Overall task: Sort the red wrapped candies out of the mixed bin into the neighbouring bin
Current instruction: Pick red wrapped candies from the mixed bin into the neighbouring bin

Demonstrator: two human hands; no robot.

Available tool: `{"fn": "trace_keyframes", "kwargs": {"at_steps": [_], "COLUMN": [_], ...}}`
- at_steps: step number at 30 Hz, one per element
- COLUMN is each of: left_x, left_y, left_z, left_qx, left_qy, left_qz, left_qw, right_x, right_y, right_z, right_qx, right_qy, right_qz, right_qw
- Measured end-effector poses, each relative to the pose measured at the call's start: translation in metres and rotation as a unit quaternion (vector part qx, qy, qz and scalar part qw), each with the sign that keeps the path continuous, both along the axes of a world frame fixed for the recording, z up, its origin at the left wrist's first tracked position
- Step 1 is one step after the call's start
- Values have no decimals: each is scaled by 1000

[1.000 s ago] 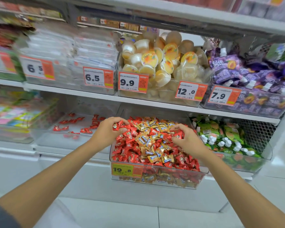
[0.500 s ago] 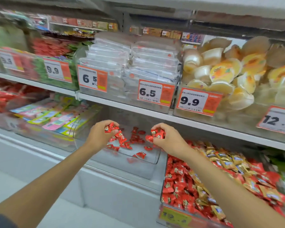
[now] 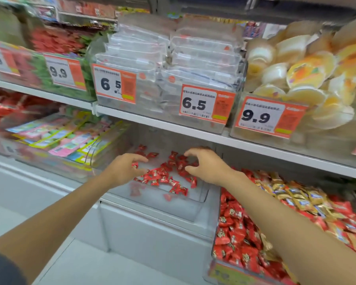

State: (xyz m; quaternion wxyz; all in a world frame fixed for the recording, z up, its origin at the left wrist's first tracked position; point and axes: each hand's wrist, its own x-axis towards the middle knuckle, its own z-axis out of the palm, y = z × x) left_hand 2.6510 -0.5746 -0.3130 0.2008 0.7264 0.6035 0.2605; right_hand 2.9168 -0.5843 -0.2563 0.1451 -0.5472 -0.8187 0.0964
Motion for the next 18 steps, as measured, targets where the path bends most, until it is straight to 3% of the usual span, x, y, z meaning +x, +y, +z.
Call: {"fn": "trace_keyframes", "kwargs": {"at_steps": [4, 8, 11, 13, 18], "left_x": [37, 100, 154, 183, 216], "left_y": [-55, -111, -148, -165, -162], "left_z": [26, 56, 68, 68, 48], "left_qx": [28, 73, 58, 31, -19], "left_qy": [-48, -67, -82, -55, 106], "left_qz": [-67, -138, -205, -247, -293], "left_qw": [996, 985, 974, 967, 950], "right_x": [57, 124, 165, 184, 213], "right_y": [-67, -141, -183, -203, -224], "right_z": [11, 21, 25, 23, 18], "right_qx": [90, 60, 23, 4, -17], "right_qy": [27, 47, 67, 68, 99], "right_qz": [-33, -95, -129, -138, -148], "right_qw": [995, 993, 989, 988, 984]}}
